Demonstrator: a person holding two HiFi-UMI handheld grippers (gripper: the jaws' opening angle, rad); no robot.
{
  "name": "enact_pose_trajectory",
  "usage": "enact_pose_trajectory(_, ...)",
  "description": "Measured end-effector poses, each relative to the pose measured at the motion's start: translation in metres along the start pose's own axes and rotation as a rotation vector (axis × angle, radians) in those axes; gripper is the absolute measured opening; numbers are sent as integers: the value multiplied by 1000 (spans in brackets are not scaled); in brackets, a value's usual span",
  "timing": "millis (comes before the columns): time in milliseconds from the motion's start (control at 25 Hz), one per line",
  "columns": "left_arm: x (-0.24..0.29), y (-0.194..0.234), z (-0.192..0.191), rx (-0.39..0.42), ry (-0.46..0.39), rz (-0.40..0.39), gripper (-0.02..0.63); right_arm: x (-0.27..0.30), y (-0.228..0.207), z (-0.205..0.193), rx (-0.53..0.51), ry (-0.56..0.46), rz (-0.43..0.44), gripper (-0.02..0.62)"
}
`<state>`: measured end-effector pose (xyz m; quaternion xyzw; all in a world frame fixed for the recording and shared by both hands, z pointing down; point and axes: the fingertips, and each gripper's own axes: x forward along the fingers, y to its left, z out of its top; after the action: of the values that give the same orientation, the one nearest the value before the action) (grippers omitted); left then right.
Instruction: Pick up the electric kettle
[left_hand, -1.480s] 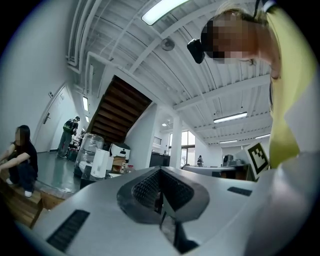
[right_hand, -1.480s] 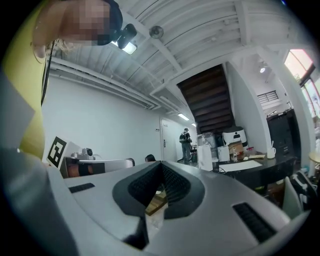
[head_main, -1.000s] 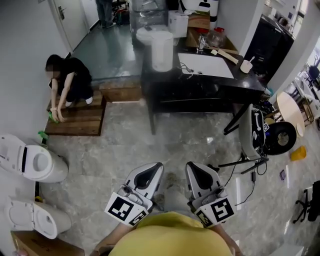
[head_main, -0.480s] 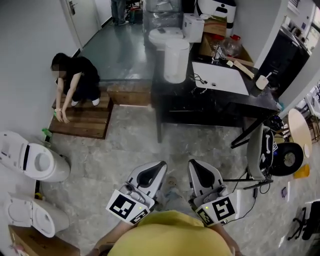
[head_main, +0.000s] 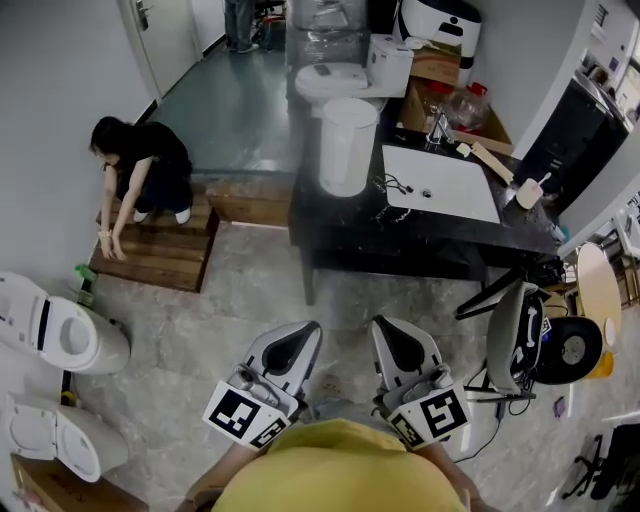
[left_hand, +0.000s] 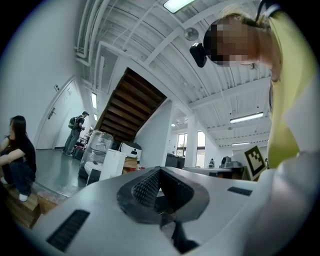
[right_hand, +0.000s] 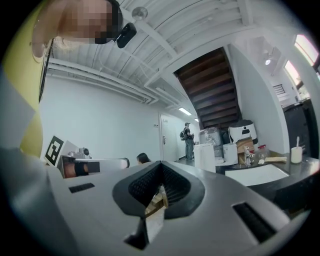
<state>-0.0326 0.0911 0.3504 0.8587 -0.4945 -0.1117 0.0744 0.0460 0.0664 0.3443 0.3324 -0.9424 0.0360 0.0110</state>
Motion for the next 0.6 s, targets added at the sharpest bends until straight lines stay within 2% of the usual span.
enact_pose_trajectory(240, 36, 15, -2, 8, -8, 23, 9, 23, -35, 1, -8, -4, 34, 17)
enact_pose_trajectory(600, 59, 28, -3, 12, 7, 32, 9, 38, -52, -4, 11, 3, 56, 17)
